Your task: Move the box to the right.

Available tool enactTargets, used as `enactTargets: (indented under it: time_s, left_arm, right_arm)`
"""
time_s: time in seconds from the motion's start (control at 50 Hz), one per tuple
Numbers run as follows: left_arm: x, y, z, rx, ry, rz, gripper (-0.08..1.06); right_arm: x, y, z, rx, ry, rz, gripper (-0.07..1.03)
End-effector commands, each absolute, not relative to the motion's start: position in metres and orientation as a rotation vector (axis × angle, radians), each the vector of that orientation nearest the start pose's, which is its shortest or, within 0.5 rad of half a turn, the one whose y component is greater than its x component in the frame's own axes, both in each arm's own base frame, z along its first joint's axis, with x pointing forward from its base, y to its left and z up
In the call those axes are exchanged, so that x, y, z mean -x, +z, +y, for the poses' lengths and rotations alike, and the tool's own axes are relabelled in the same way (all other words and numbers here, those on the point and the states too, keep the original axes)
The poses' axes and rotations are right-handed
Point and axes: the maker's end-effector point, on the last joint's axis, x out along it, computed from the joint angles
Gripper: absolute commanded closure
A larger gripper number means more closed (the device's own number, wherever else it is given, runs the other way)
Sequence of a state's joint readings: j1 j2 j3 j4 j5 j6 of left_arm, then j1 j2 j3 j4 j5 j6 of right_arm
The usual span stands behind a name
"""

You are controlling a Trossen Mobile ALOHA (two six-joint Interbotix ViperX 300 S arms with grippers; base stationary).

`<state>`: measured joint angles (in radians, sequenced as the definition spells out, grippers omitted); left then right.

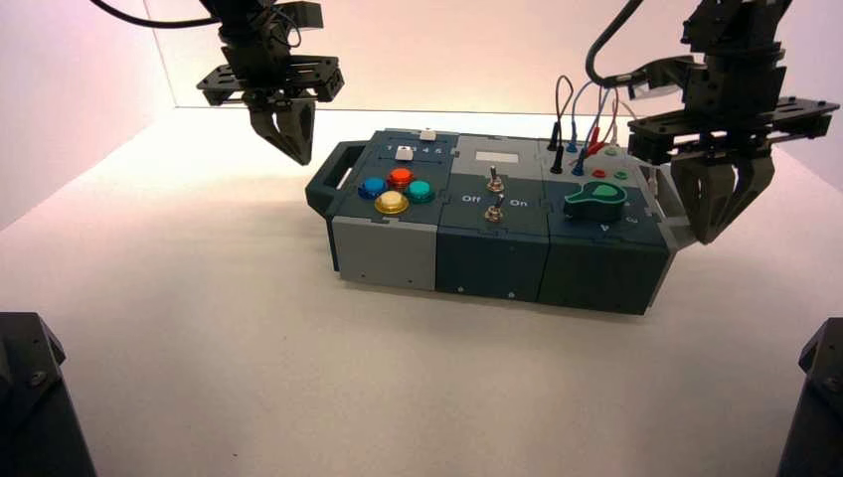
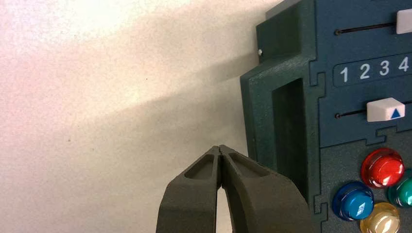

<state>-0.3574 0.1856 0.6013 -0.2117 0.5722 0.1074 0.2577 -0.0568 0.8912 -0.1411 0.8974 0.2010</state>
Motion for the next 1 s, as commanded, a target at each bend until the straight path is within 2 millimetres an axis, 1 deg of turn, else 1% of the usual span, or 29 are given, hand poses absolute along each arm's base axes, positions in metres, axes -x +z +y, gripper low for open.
enactTargets:
  time_s: [0.02,0.14,0.32,0.46,0.7,0.8,1.0]
  left_arm:
    - [-0.344,0.040,-0.149,-0.100,-0.354,1.318,1.01]
    - [-0.344,0.041,-0.149,-0.099,-0.353,1.318,1.01]
    - [-0.345,0.043,-0.149,-0.098,-0.354,1.313,1.01]
    - [-0.345,0.043,-0.149,-0.100,-0.355,1.313,1.01]
    - [-0.347,0.043,-0.141,-0.093,-0.337,1.315,1.01]
    - [-0.347,0.044,-0.140,-0.093,-0.336,1.314,1.01]
    - [-0.347,0.043,-0.140,-0.093,-0.336,1.315,1.01]
  right_arm:
    - [-0.236,0.053,0.035,0.223,0.008,1.579,0.98]
    - [-0.240,0.058,0.034,0.212,0.007,1.548,0.98]
    - [-0.243,0.058,0.035,0.213,0.008,1.547,0.98]
    - [-0.250,0.058,0.037,0.210,0.015,1.526,0.98]
    - [-0.258,0.060,0.040,0.197,0.024,1.489,0.98]
    - [-0.262,0.060,0.043,0.177,0.031,1.466,0.98]
    - [-0.261,0.052,0.045,0.165,0.034,1.484,0.98]
